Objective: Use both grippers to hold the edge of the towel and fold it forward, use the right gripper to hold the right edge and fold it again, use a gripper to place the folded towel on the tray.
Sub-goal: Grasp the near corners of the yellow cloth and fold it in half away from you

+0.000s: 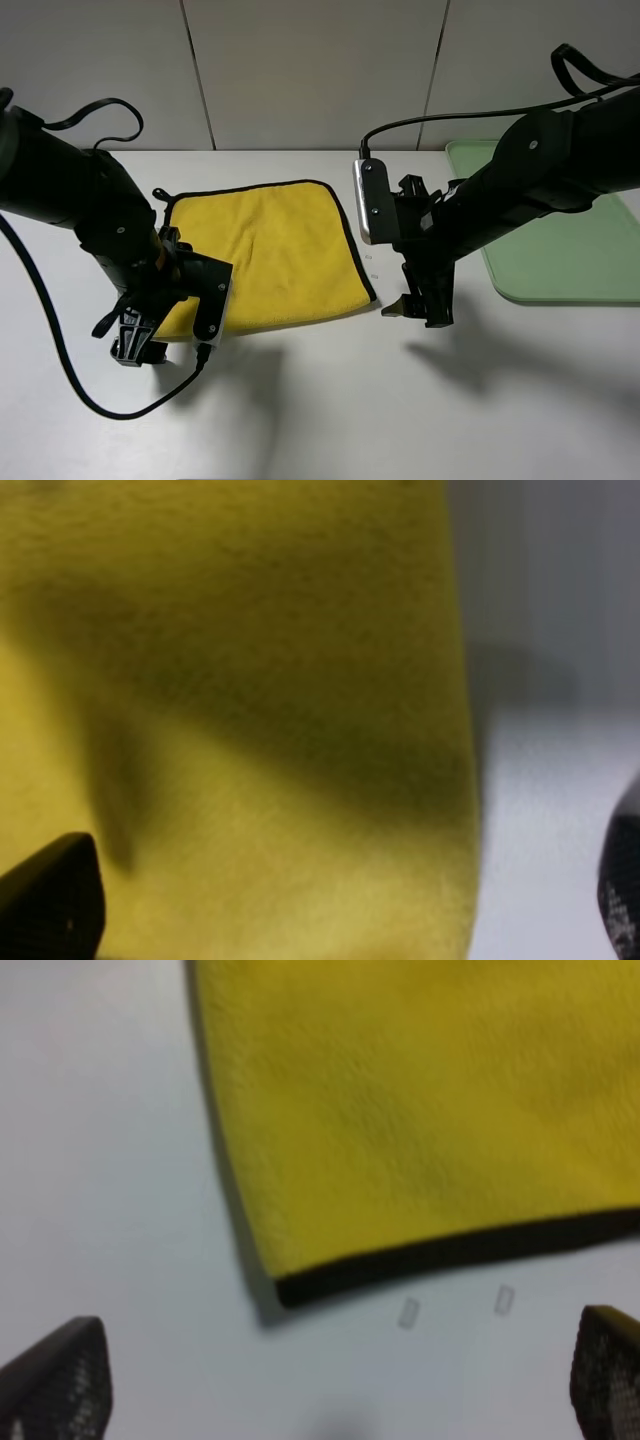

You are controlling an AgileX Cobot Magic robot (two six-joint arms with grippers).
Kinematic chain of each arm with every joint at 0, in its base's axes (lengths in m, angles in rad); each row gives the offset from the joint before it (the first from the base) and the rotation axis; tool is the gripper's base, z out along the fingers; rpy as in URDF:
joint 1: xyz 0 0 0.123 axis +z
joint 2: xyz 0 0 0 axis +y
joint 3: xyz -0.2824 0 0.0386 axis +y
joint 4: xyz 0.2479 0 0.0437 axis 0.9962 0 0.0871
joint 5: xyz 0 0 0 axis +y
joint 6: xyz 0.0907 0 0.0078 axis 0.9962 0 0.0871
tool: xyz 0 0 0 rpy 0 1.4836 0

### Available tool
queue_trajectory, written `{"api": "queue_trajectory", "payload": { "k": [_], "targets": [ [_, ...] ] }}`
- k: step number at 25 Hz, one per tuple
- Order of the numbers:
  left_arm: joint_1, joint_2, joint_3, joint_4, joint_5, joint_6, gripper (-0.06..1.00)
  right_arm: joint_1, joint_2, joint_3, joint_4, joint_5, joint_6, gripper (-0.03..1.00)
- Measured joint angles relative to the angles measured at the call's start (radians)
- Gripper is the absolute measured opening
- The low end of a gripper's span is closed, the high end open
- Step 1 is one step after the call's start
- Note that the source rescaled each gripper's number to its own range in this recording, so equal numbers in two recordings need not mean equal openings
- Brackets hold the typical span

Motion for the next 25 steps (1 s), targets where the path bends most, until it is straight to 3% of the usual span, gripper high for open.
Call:
{"api": "queue_trajectory", "payload": {
  "k": [8, 25],
  "targets": [
    [-0.002, 0.028, -0.01, 0.001, 0.015, 0.032, 0.99, 0.059, 0.0, 0.0, 0.0, -0.007, -0.013, 1.0],
    [-0.002, 0.03, -0.01, 0.0, 0.015, 0.036, 0.98, 0.064, 0.139, -0.001, 0.003, -0.182, -0.016, 1.0]
  ]
}}
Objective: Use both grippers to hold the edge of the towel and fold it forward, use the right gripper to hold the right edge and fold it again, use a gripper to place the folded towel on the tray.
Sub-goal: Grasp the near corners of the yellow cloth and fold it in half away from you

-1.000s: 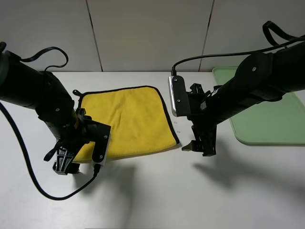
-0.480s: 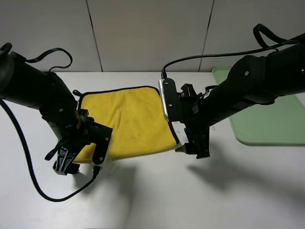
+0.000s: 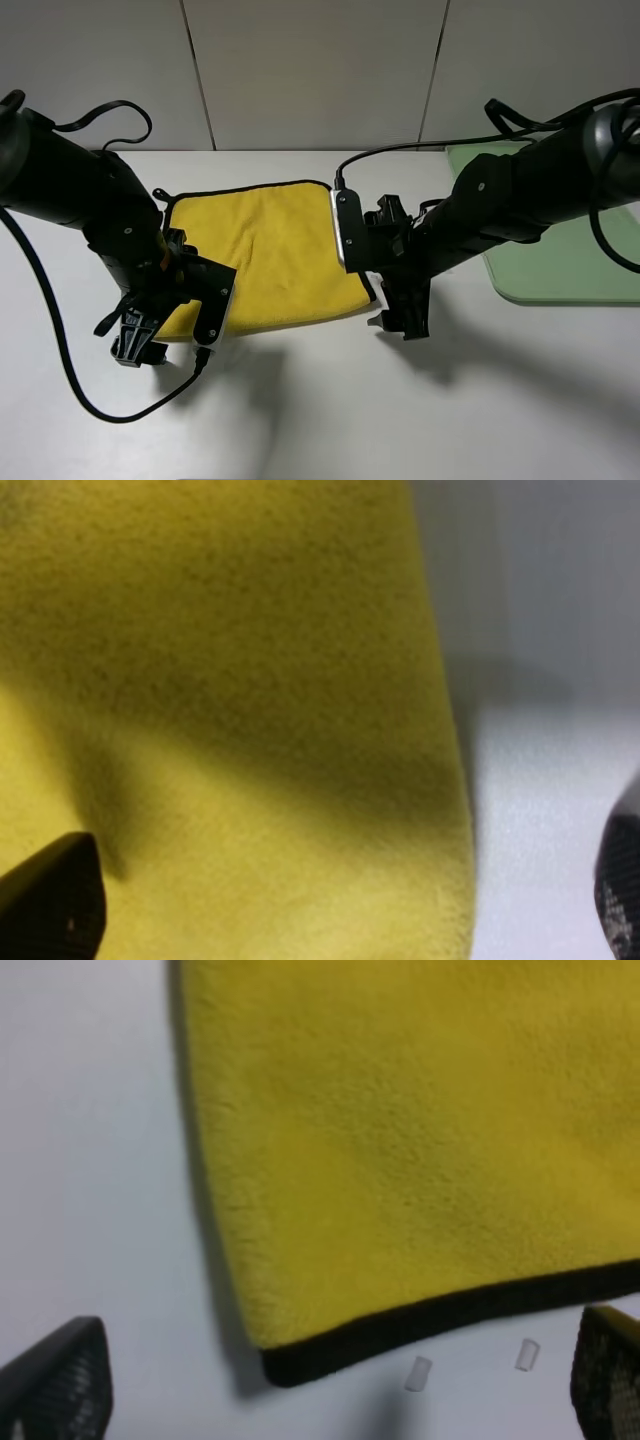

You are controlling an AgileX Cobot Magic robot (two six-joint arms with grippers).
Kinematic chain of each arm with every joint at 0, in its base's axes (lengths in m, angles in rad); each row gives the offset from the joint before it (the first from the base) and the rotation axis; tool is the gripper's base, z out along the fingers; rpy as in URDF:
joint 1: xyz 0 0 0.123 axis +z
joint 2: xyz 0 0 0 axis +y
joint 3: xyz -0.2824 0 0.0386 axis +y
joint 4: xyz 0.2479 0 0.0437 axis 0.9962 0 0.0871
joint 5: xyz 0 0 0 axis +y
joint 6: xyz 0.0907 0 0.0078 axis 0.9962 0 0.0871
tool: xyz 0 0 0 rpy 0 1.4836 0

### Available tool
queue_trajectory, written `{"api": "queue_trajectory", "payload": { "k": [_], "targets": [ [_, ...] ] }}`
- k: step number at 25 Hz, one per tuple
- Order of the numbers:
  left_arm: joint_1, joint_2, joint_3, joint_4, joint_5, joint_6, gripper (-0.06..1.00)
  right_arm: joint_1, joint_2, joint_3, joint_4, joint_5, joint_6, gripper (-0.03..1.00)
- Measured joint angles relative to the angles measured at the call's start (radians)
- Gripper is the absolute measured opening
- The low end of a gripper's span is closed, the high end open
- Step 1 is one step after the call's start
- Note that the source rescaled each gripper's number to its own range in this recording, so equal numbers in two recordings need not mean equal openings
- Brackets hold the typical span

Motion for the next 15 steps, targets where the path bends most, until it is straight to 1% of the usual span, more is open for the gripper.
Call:
{"api": "queue_trajectory", "payload": {
  "k": [4, 7, 12, 15],
  "targets": [
    [0.0, 0.0, 0.0, 0.0, 0.0, 0.0, 0.98, 0.003, 0.043, -0.001, 0.003, -0.016, 0.0, 1.0],
    [0.0, 0.0, 0.0, 0.0, 0.0, 0.0, 0.98, 0.021, 0.059, -0.008, 0.008, -0.061, 0.0, 1.0],
    [0.0, 0.0, 0.0, 0.0, -0.001, 0.0, 0.98, 0.086, 0.08, -0.014, 0.011, -0.151, 0.0, 1.0],
    [0.0, 0.0, 0.0, 0.0, -0.001, -0.001, 0.98, 0.099, 0.081, -0.014, 0.011, -0.171, 0.0, 1.0]
  ]
}}
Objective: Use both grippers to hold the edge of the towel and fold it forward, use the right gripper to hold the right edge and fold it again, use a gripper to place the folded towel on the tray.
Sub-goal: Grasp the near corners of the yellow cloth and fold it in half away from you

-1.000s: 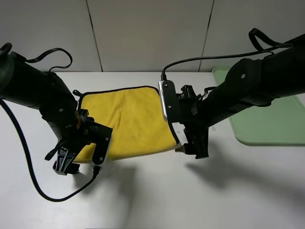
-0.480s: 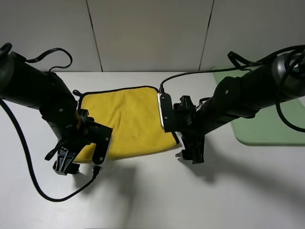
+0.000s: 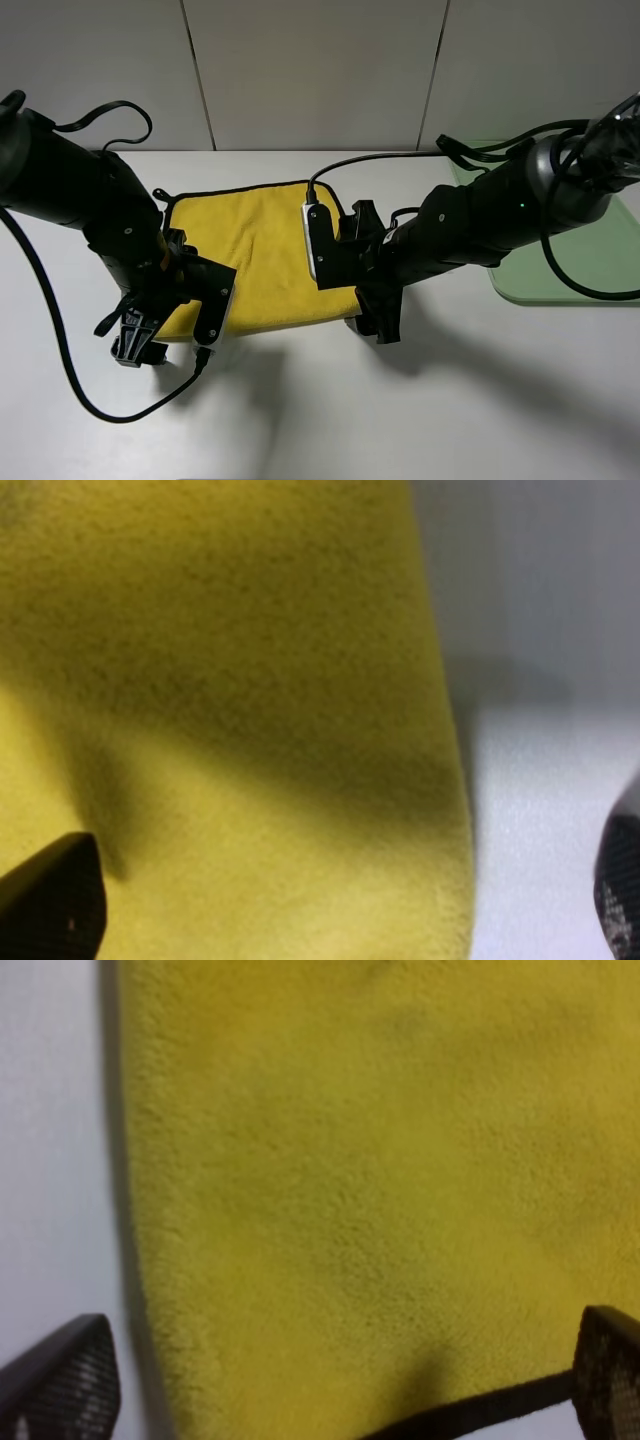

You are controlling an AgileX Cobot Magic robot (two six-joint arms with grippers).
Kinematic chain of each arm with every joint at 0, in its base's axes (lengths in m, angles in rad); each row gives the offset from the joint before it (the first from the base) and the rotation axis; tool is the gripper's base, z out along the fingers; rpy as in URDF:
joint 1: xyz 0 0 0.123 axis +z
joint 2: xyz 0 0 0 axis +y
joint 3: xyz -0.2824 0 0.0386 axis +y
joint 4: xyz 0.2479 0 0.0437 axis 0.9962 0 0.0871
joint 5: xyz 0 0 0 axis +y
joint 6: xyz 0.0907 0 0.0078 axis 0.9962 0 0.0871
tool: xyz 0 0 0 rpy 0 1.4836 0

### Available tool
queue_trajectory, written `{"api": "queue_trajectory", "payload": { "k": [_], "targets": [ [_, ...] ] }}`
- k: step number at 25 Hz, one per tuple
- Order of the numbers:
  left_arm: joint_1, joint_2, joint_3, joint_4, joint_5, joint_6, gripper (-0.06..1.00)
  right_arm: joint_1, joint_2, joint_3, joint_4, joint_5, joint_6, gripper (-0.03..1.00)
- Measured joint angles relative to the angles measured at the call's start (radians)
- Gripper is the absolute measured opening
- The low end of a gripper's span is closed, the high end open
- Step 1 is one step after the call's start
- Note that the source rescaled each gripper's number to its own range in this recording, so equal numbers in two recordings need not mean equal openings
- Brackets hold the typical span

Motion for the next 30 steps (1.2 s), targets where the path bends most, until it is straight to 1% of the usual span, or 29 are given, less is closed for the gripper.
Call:
{"api": "queue_trajectory", "payload": {
  "k": [8, 10, 11, 12, 14, 18, 21, 22, 24, 25, 26, 30],
  "targets": [
    [0.0, 0.0, 0.0, 0.001, 0.003, -0.012, 0.97, 0.0, 0.001, 0.0, 0.0, -0.003, 0.013, 1.0],
    [0.0, 0.0, 0.0, -0.001, 0.008, -0.014, 0.92, 0.0, 0.001, 0.0, 0.0, -0.003, 0.031, 1.0],
    [0.0, 0.0, 0.0, -0.006, 0.012, -0.014, 0.88, 0.0, 0.002, 0.0, 0.0, -0.003, 0.038, 1.0],
    [-0.001, 0.0, 0.0, -0.011, 0.016, -0.014, 0.83, 0.0, 0.003, 0.0, 0.0, -0.002, 0.043, 0.96],
    [-0.003, 0.004, 0.0, -0.014, 0.025, -0.025, 0.67, 0.0, 0.009, 0.0, 0.0, 0.011, 0.054, 0.86],
    [-0.003, 0.009, 0.0, -0.007, 0.02, -0.057, 0.31, 0.0, 0.015, 0.006, 0.0, 0.038, 0.065, 0.61],
    [-0.003, 0.011, 0.001, 0.002, -0.002, -0.063, 0.08, 0.005, 0.018, 0.022, 0.001, 0.034, 0.075, 0.41],
    [-0.003, 0.011, 0.001, 0.004, -0.005, -0.065, 0.04, 0.008, 0.018, 0.029, 0.001, 0.032, 0.076, 0.33],
    [-0.003, 0.011, 0.001, 0.008, -0.007, -0.067, 0.01, 0.008, 0.018, 0.045, 0.001, 0.021, 0.077, 0.13],
    [-0.003, 0.011, 0.001, 0.008, -0.007, -0.067, 0.01, 0.008, 0.018, 0.052, 0.001, 0.016, 0.078, 0.04],
    [-0.003, 0.011, 0.001, 0.009, -0.007, -0.067, 0.0, 0.008, 0.018, 0.054, 0.001, 0.012, 0.081, 0.0],
    [-0.003, 0.011, 0.001, 0.01, -0.009, -0.067, 0.0, 0.008, 0.018, 0.057, 0.001, 0.01, 0.099, 0.0]
  ]
}}
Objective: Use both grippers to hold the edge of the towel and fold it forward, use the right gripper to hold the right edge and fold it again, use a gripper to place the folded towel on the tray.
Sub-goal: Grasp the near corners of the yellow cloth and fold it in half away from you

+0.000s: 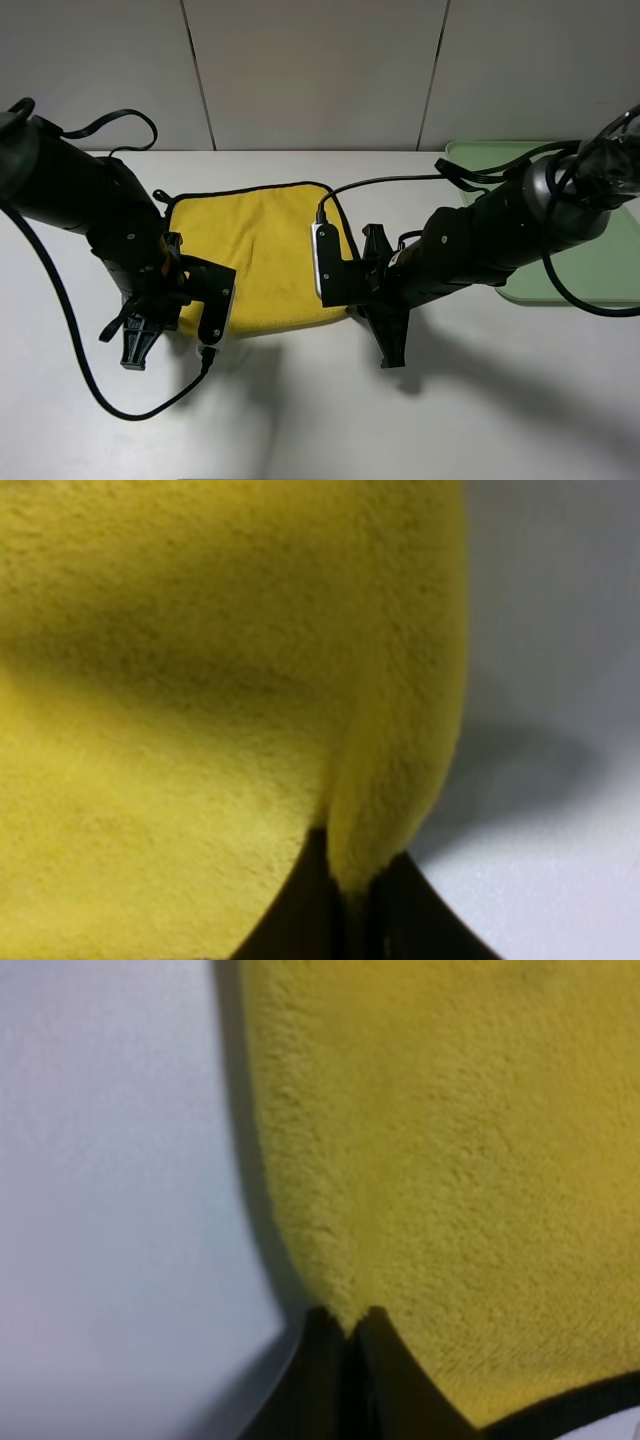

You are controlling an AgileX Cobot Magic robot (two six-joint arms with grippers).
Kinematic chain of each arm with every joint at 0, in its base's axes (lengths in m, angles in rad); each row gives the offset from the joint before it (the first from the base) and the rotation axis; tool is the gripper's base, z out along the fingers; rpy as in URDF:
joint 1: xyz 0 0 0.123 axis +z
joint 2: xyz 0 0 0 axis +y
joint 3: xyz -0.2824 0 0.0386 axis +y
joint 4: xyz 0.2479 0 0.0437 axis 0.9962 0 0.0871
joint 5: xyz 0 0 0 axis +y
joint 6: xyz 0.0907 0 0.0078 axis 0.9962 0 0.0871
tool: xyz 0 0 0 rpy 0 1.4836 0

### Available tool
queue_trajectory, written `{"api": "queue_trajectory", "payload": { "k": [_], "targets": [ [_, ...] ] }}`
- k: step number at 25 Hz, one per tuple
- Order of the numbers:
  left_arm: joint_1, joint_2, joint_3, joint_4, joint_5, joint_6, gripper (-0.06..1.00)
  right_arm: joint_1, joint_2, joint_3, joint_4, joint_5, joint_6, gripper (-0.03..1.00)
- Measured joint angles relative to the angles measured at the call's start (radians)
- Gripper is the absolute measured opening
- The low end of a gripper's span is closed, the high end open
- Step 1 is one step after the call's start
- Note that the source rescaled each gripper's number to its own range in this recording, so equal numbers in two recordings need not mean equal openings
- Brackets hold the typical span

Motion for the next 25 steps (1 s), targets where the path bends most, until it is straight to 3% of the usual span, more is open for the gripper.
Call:
{"api": "queue_trajectory", "payload": {
  "k": [13, 25],
  "targets": [
    [0.0, -0.08, 0.009, -0.003, 0.028, -0.001, 0.0, 0.0, -0.065, 0.019, -0.001, 0.047, 0.005, 0.0],
    [0.0, -0.317, 0.009, -0.003, 0.204, -0.001, 0.0, 0.0, -0.289, 0.021, -0.001, 0.144, 0.035, 0.0]
  ]
}}
